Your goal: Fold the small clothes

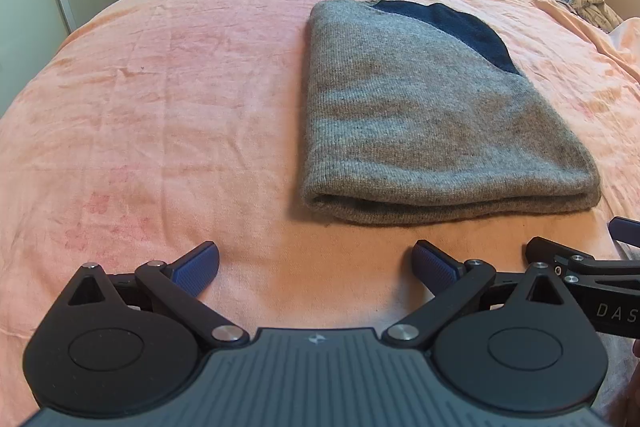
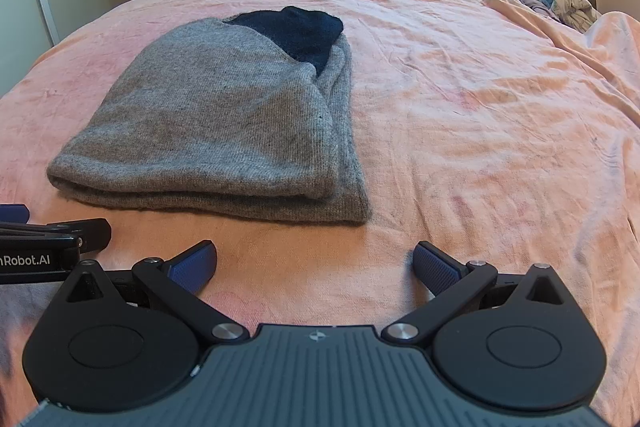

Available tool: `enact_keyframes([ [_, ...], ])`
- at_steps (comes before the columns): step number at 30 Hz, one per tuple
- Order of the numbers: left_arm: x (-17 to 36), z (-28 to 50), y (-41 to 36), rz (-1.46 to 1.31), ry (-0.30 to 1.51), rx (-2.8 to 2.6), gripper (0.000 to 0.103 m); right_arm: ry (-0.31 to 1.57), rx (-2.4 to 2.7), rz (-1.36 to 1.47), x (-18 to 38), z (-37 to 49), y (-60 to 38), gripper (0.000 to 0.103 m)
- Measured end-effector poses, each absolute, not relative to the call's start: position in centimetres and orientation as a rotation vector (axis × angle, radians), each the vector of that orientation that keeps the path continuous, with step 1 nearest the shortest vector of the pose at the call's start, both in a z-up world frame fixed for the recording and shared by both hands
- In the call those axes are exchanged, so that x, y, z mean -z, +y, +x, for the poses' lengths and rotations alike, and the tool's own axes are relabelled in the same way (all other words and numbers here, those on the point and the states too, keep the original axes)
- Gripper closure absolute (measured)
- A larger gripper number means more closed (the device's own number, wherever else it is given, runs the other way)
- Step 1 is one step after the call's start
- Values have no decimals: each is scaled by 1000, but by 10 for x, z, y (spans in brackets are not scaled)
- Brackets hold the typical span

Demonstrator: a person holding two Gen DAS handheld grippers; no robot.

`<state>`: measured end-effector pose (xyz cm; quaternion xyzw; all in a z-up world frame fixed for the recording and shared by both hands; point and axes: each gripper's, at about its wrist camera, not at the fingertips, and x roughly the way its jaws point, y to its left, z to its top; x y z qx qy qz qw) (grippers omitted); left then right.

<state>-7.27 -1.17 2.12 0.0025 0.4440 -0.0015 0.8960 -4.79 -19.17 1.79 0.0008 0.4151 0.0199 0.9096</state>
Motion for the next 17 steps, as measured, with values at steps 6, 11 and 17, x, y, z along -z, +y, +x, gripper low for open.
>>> enact_keyframes([
  [6, -21, -73, -12, 6, 919, 3, 0, 856, -42, 1, -18, -48, -192, 0],
  [11, -26, -83, -7, 1, 880, 8, 0, 866, -55, 44, -23, -47, -199, 0],
  [17, -48, -71, 48, -37, 821, -45, 0, 746, 54, 204, -47, -34, -280, 0],
])
